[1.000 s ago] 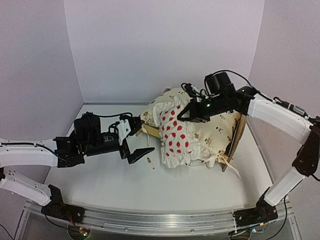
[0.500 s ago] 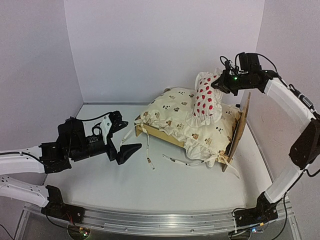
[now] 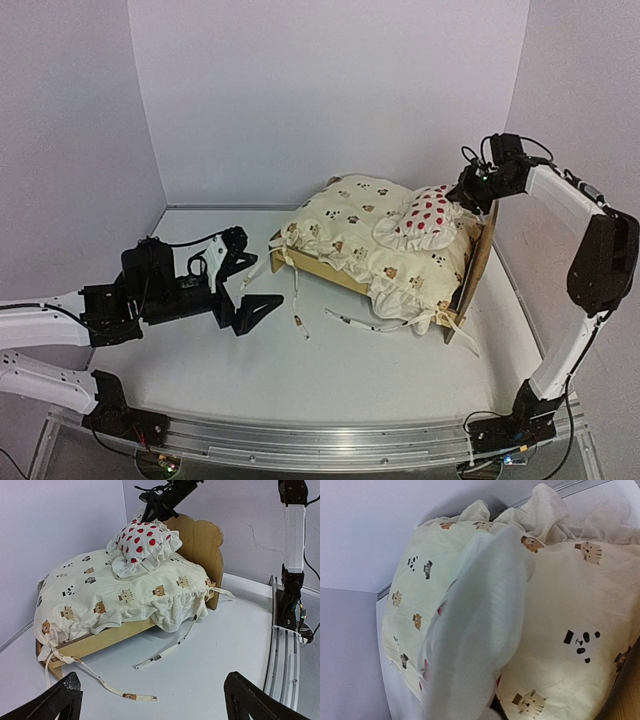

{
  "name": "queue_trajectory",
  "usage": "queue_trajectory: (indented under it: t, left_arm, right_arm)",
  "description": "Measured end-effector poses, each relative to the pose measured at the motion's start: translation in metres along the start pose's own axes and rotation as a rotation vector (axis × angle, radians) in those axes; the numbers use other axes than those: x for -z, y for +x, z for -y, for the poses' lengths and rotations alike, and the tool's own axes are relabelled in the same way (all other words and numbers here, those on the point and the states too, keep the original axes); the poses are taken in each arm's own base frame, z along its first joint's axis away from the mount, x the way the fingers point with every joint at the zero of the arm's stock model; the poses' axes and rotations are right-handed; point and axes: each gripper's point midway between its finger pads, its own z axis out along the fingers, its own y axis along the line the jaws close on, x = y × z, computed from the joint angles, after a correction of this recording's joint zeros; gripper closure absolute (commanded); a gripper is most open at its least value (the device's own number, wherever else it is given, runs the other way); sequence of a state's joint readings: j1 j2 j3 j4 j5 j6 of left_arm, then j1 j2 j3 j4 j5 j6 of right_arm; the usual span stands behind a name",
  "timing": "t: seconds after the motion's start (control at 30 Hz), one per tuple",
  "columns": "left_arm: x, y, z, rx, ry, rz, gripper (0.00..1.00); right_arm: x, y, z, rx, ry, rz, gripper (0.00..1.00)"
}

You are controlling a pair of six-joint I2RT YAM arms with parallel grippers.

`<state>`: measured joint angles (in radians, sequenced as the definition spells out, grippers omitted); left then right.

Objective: Set up the pet bed

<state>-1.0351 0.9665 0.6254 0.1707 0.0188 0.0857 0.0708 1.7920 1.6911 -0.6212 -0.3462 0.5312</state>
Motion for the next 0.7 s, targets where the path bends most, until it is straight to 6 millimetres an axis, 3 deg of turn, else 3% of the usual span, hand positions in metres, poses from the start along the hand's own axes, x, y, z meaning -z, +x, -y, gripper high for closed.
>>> queue_trajectory:
  t: [0.13,0.27,0.4,0.53,0.7]
  left_arm:
    - [0.0,0.004,0.001,0.006,0.005,-0.015,0.0]
    - [-0.001,0.004,0.001,0.009,0.004,-0.017,0.0]
    - [0.0,0.004,-0.001,0.017,-0.005,-0.018,0.0]
    - [0.0,0.005,-0.007,0.036,-0.039,-0.027,0.0]
    - [0.002,0.011,-0.018,0.06,-0.107,-0.055,0.0]
  right_arm:
    - [-0.004,0.013,0.015,-0.017,0.045,-0.017,0.72]
    - [0.005,0.02,0.023,-0.003,0.079,-0.003,0.43]
    - [0.022,0.018,0.016,0.029,0.093,0.036,0.17]
    - [0.041,0.01,0.006,0.062,0.104,0.079,0.02]
    - [0.075,-0.011,-0.009,0.109,0.117,0.166,0.02]
